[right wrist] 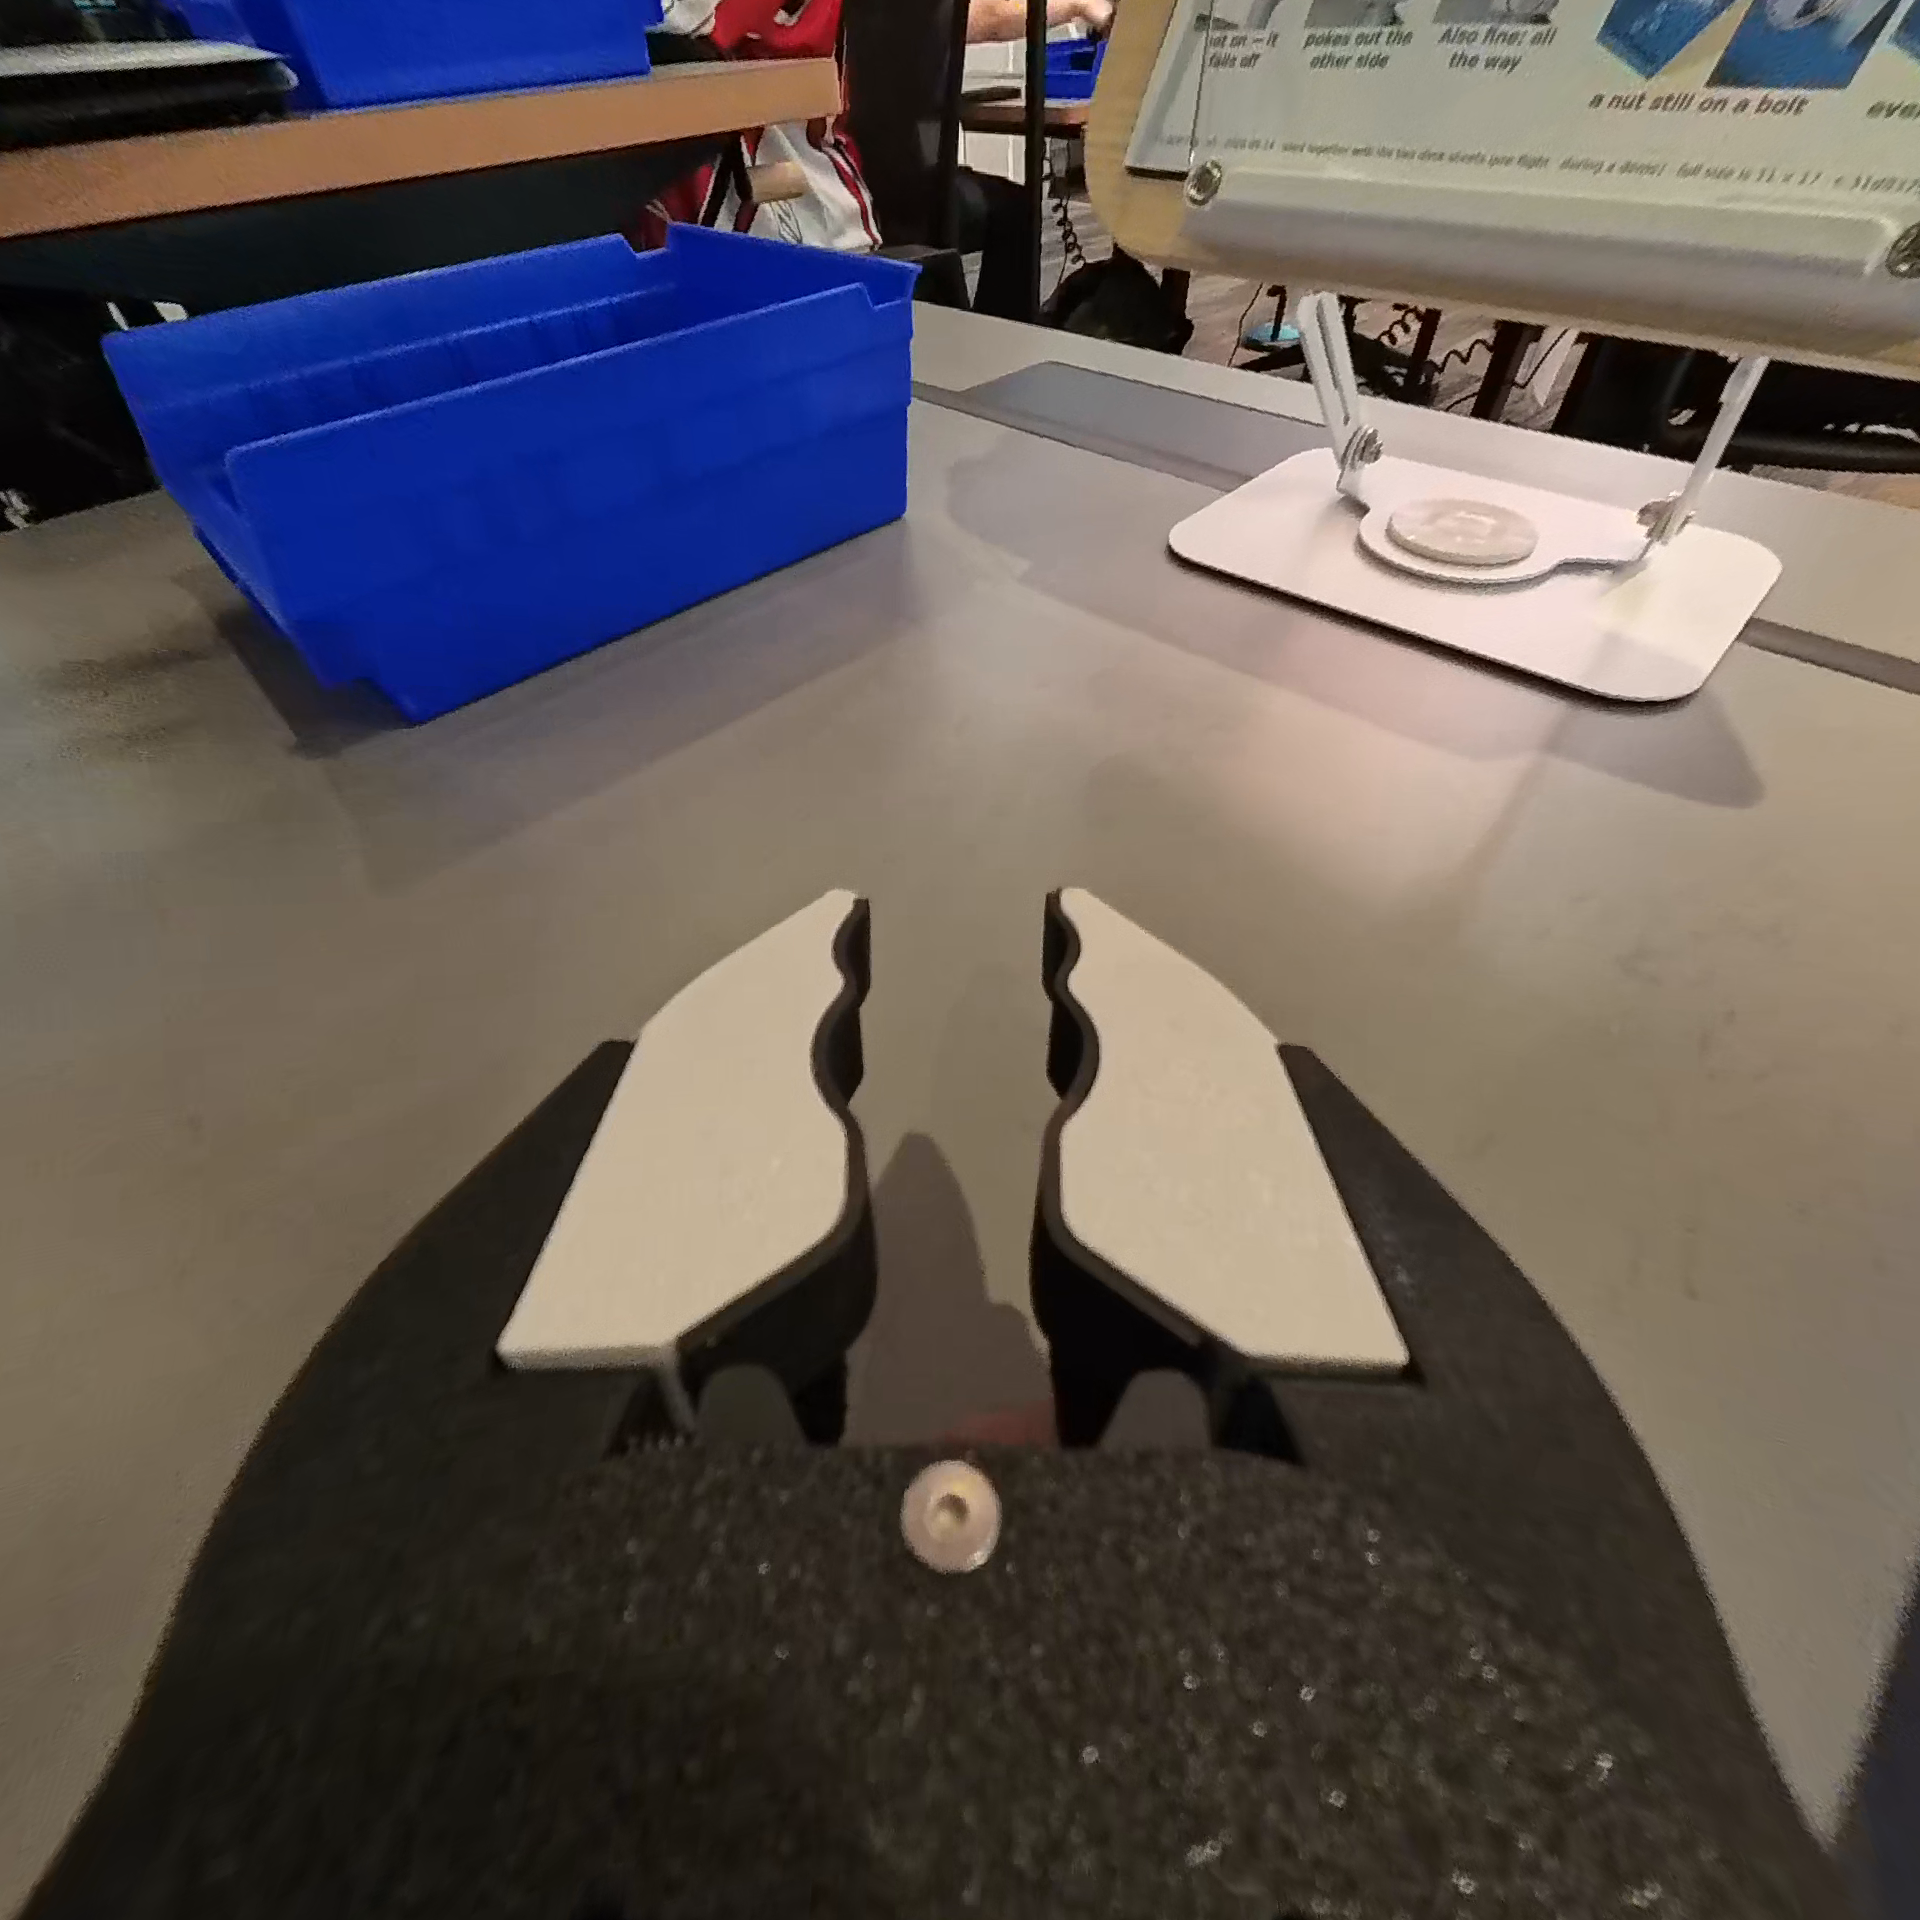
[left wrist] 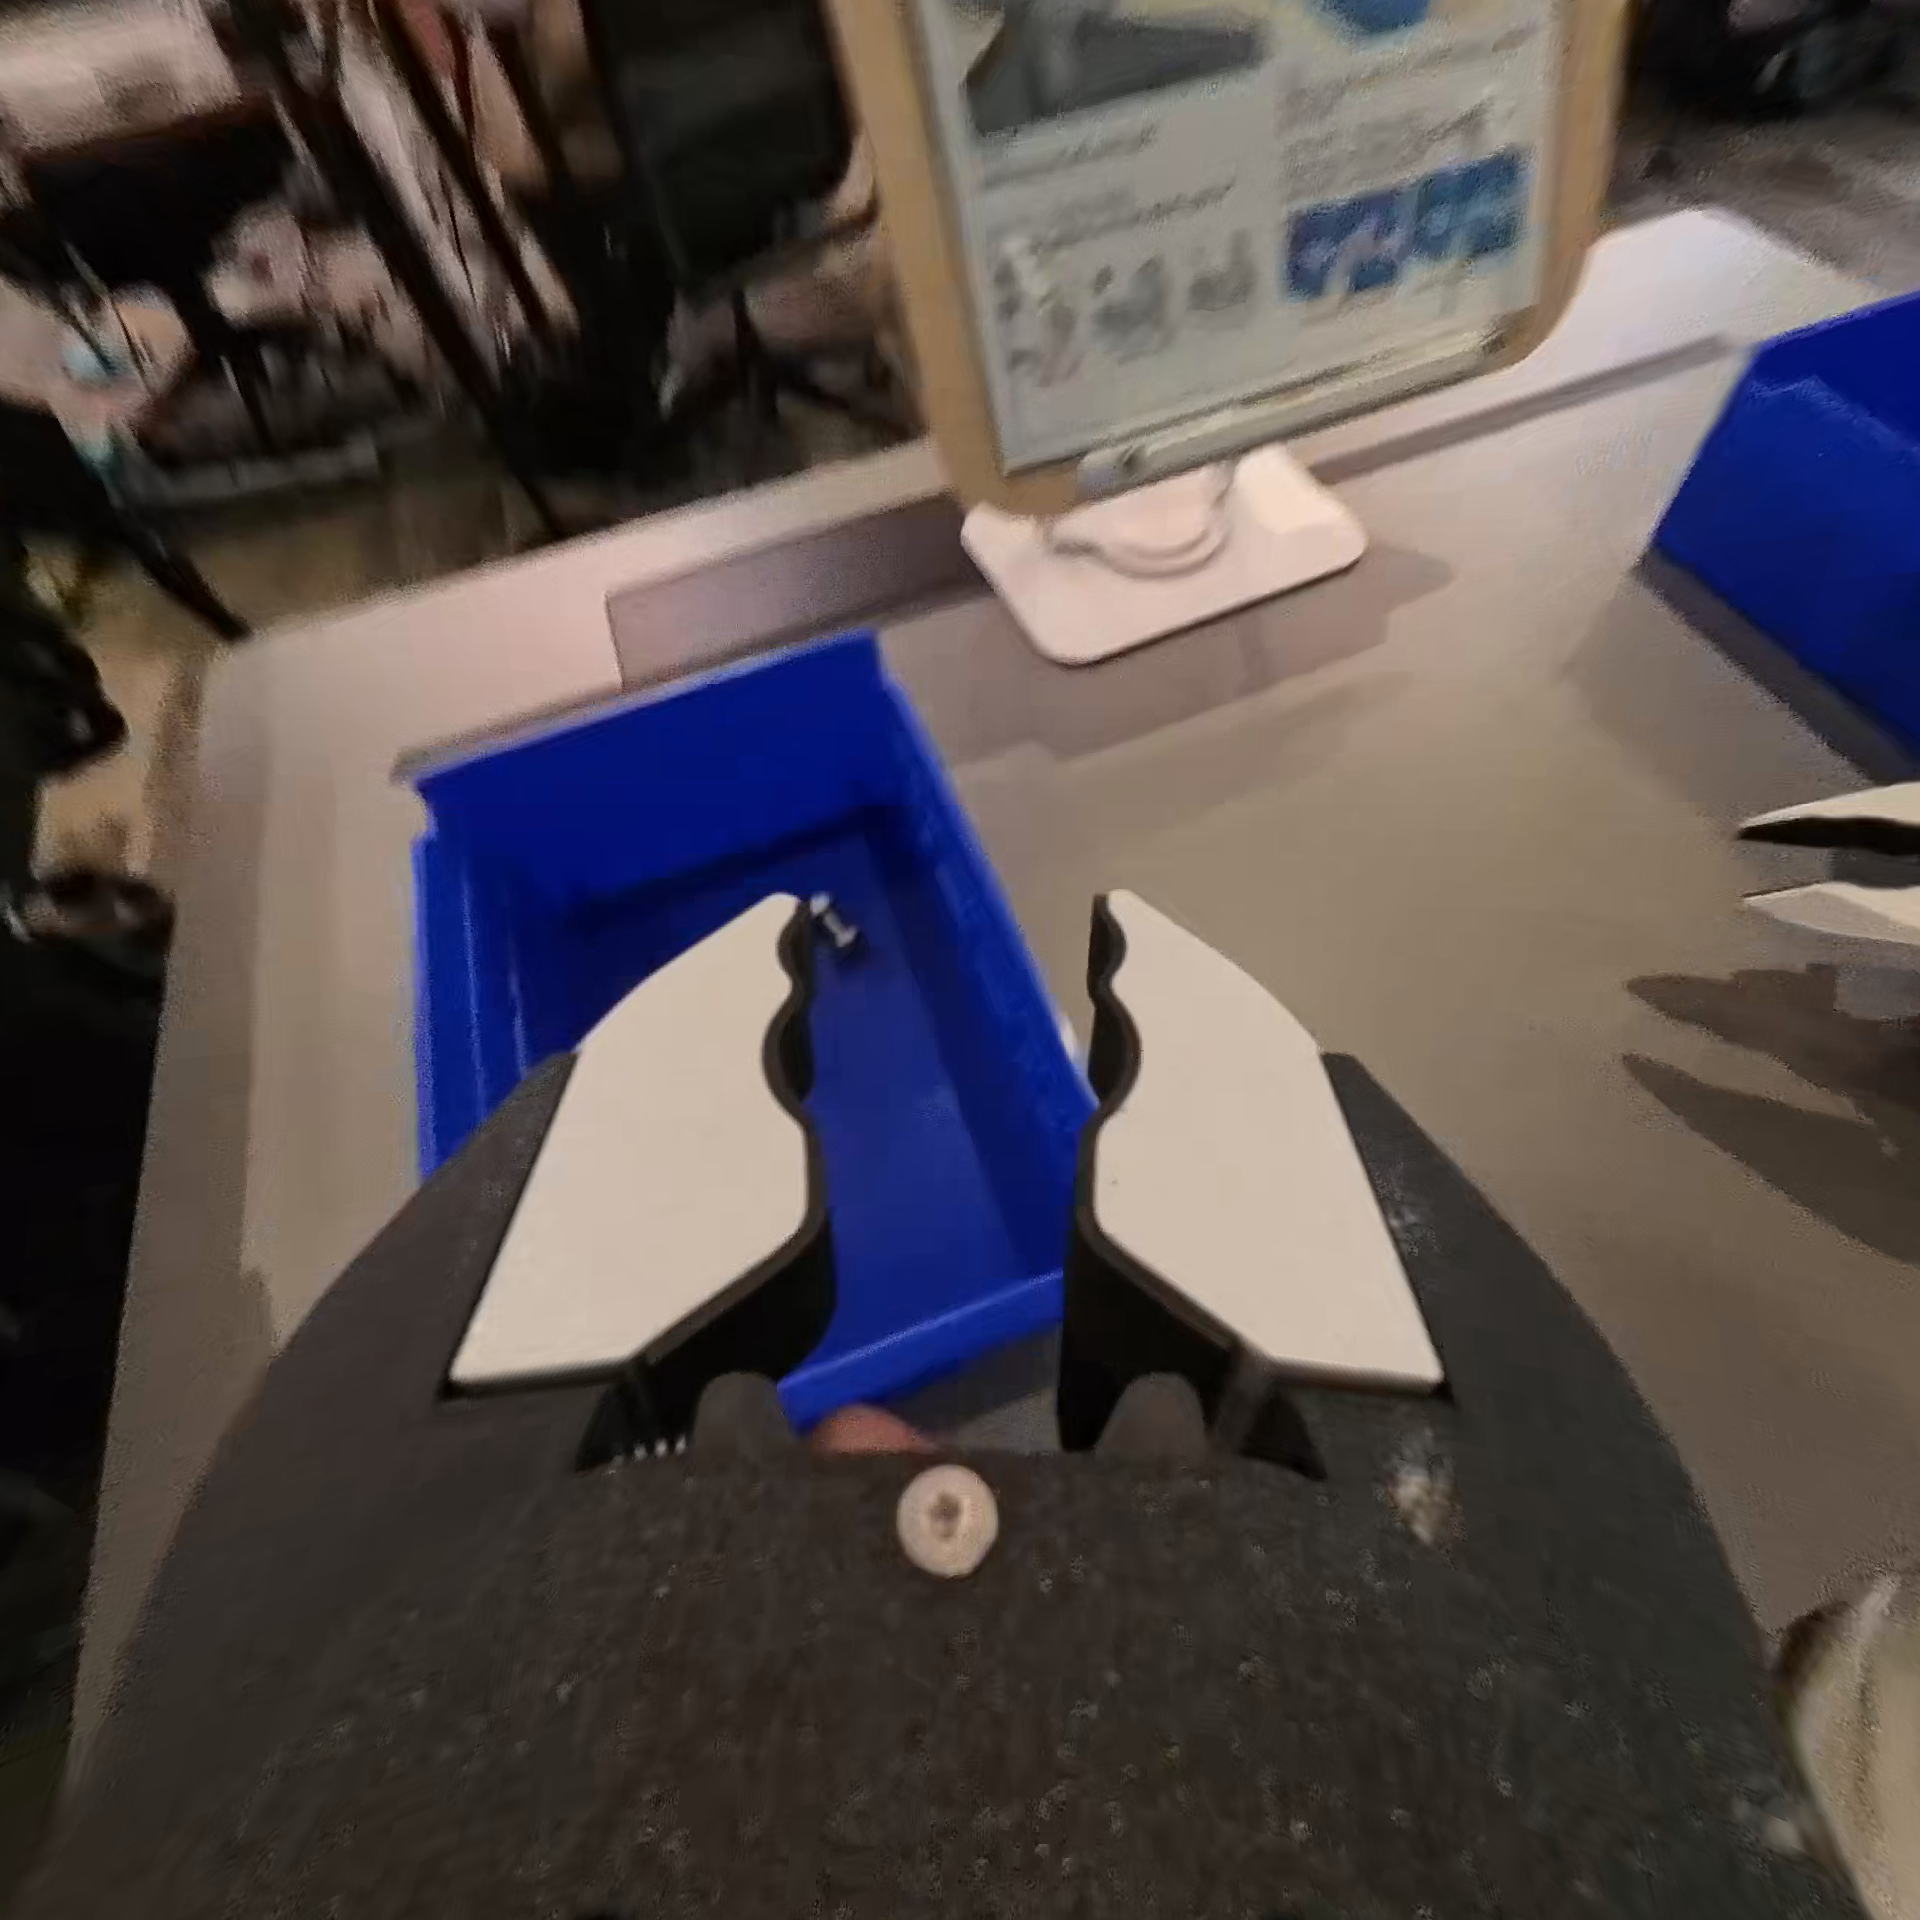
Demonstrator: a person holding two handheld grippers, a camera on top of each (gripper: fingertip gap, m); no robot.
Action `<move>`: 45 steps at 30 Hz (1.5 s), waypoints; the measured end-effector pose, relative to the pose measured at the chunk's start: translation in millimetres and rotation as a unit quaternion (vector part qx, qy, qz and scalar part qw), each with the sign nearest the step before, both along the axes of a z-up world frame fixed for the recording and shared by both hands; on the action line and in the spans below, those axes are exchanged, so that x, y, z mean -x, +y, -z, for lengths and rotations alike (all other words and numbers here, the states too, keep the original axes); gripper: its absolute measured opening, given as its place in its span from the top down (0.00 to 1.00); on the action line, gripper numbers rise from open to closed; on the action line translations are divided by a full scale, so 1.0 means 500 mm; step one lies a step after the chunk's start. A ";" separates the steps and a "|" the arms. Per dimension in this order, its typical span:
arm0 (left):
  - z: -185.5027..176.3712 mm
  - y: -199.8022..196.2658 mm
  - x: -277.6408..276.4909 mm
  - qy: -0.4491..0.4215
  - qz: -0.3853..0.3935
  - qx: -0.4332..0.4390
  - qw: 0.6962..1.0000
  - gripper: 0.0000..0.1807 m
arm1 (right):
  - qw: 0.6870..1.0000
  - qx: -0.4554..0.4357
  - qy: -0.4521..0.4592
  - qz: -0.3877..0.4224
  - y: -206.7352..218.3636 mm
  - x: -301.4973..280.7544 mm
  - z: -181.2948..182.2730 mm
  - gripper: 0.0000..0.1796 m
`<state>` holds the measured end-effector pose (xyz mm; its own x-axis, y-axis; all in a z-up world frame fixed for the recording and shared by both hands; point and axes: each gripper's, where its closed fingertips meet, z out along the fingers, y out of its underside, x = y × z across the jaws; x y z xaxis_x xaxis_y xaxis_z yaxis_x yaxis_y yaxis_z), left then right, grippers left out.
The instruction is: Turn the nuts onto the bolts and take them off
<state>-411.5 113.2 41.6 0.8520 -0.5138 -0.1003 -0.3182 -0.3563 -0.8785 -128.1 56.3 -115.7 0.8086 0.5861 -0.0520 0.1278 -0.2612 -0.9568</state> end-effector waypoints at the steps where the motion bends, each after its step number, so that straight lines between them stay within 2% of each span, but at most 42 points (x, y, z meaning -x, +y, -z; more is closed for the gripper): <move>1: 0.016 0.022 0.024 0.001 -0.011 0.036 0.999 0.71 | 1.000 0.002 0.001 -0.002 0.000 0.001 0.001 0.83; 6: 0.162 0.123 0.094 0.011 -0.071 0.198 0.978 0.70 | 1.000 0.009 0.002 -0.012 -0.003 0.005 0.004 0.83; 11: 0.341 0.162 0.146 -0.020 -0.151 0.373 0.915 0.70 | 1.000 0.012 0.000 -0.025 -0.010 0.016 0.006 0.83; 14: 0.388 0.175 0.186 0.000 -0.207 0.393 0.896 0.75 | 0.999 0.010 -0.008 -0.030 -0.013 0.020 0.008 0.83; 16: 0.410 0.177 0.202 0.004 -0.231 0.410 0.882 0.75 | 0.999 0.010 -0.010 -0.033 -0.014 0.022 0.009 0.83; 18: 0.422 0.181 0.197 -0.005 -0.235 0.420 0.876 0.76 | 0.999 0.011 -0.010 -0.035 -0.015 0.023 0.009 0.83; 23: 0.452 0.182 0.208 0.034 -0.248 0.431 0.867 0.76 | 0.999 0.017 -0.004 -0.038 -0.015 0.023 0.010 0.83; 24: 0.455 0.186 0.211 0.039 -0.252 0.425 0.869 0.78 | 0.999 0.017 -0.003 -0.037 -0.015 0.023 0.010 0.83; 25: 0.455 0.190 0.214 0.043 -0.255 0.420 0.870 0.80 | 0.999 0.018 -0.002 -0.037 -0.015 0.022 0.010 0.83; 26: 0.456 0.192 0.212 0.047 -0.251 0.419 0.871 0.88 | 0.999 0.018 -0.002 -0.037 -0.015 0.022 0.010 0.84; 32: 0.456 0.183 0.209 0.087 -0.212 0.420 0.878 0.90 | 0.999 0.022 0.000 -0.039 -0.014 0.023 0.011 0.84; 35: 0.429 0.194 0.209 0.100 -0.182 0.378 0.902 0.89 | 0.999 0.023 0.003 -0.040 -0.016 0.021 0.010 0.85; 40: 0.257 0.184 0.113 0.078 -0.014 0.203 0.976 0.90 | 0.998 0.023 0.009 -0.052 -0.023 0.024 -0.007 0.85; 42: 0.178 0.146 0.049 0.058 0.062 0.131 0.988 0.90 | 0.998 0.016 0.009 -0.059 -0.027 0.025 -0.023 0.85; 45: 0.094 0.069 -0.064 0.035 0.174 0.032 0.984 0.90 | 0.997 0.008 -0.003 -0.082 -0.038 0.031 -0.048 0.85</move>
<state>-379.3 147.7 -5.2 0.6149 -0.7809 -0.1103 -0.4901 -0.2688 -0.8292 -143.7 37.1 -91.9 0.7018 0.7099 -0.0586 0.1757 -0.2523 -0.9516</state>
